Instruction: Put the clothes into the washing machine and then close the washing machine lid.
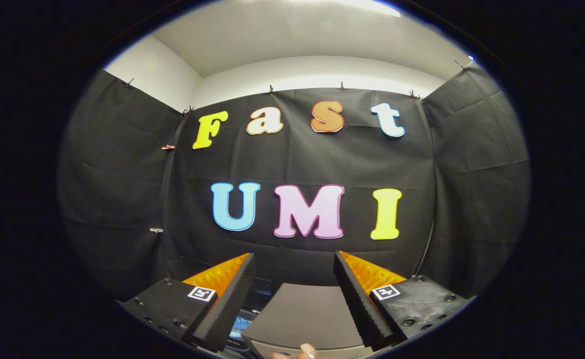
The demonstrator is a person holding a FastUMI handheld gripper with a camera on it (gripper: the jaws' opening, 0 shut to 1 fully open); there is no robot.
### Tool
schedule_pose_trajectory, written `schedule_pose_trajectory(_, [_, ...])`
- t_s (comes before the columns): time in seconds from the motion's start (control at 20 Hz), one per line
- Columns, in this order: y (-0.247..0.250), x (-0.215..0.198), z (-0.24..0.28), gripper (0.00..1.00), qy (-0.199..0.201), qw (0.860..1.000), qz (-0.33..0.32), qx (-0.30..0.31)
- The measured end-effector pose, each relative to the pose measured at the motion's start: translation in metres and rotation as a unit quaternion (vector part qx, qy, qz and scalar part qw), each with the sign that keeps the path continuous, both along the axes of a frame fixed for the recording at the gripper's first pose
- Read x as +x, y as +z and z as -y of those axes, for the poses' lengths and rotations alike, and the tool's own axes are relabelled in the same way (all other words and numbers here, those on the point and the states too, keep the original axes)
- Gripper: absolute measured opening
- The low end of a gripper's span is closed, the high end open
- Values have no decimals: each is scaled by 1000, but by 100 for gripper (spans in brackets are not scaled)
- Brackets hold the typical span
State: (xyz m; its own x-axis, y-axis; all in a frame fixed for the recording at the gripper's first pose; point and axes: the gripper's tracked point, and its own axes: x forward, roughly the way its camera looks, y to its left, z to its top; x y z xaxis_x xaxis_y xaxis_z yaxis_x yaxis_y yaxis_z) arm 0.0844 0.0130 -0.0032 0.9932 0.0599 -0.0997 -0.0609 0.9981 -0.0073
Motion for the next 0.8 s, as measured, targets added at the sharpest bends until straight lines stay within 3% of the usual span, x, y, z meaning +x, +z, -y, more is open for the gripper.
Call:
schedule_pose_trajectory(0.45, [-94,141,-118,98,49,994,-88,36])
schedule_pose_trajectory(0.8, [-203,243,-157,99,20,980,-184,69])
